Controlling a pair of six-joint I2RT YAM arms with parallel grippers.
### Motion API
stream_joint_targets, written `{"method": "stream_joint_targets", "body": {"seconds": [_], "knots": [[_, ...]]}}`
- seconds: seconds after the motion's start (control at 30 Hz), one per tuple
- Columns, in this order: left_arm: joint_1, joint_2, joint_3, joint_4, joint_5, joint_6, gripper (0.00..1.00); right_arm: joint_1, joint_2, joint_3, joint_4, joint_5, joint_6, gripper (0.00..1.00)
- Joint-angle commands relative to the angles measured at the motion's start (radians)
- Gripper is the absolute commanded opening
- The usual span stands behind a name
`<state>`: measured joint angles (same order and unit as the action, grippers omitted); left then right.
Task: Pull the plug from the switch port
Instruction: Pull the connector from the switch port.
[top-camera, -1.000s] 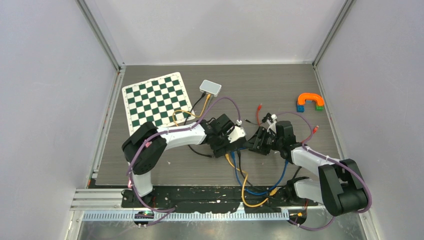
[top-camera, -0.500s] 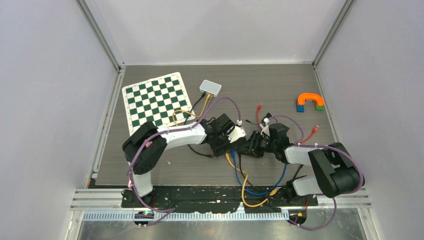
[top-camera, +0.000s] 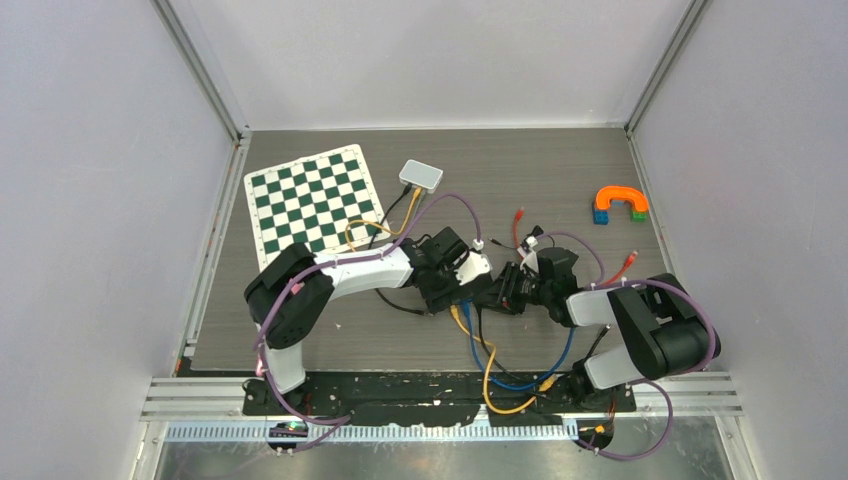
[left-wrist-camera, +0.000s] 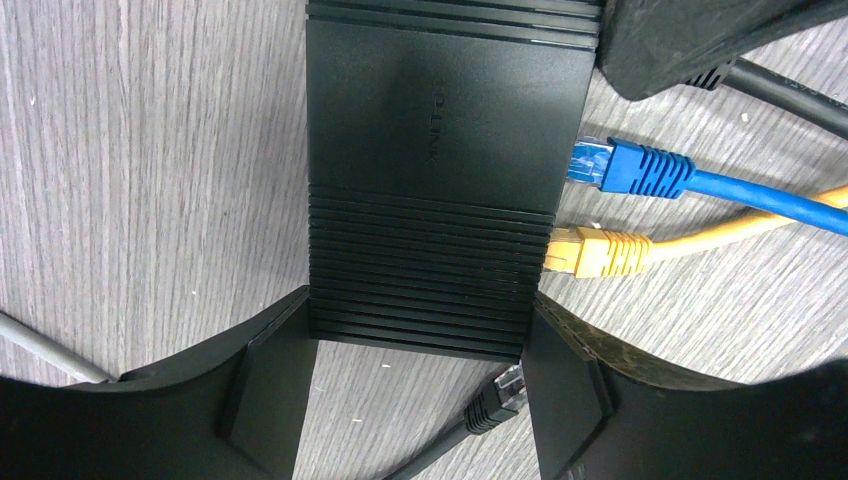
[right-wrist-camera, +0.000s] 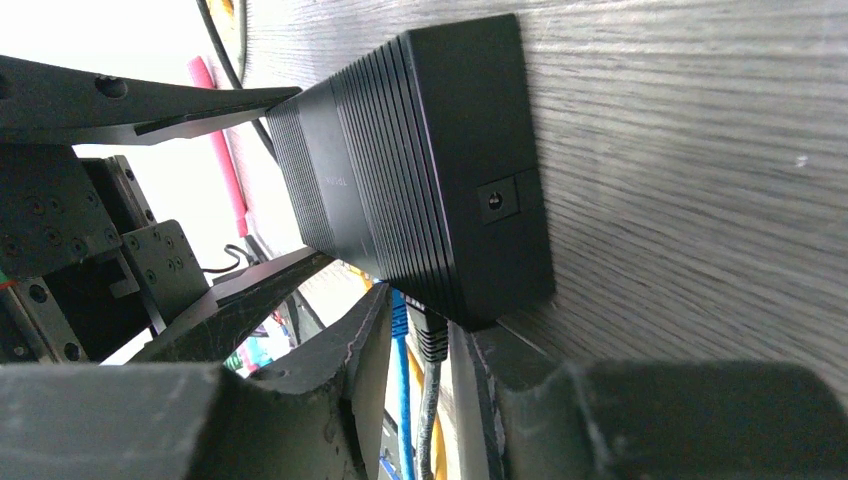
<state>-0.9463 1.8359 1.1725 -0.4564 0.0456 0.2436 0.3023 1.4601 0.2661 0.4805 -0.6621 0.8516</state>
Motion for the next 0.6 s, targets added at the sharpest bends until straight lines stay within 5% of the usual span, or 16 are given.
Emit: {"method": "stream_joint_targets", "body": {"seconds": [0.0, 0.33, 0.57], "knots": [[-0.005, 0.004, 0.03, 0.006, 0.032, 0.005, 0.62, 0.006, 0.028, -0.008, 0.081, 0.009, 0.014, 0.25], [-0.005, 0.004, 0.025, 0.002, 0.024, 0.005, 0.62, 0.006, 0.032, -0.022, 0.089, 0.0, 0.005, 0.19], [-0.005, 0.001, 0.026, 0.003, 0.03, 0.006, 0.62, 0.006, 0.023, -0.026, 0.079, 0.021, 0.002, 0.32]]}}
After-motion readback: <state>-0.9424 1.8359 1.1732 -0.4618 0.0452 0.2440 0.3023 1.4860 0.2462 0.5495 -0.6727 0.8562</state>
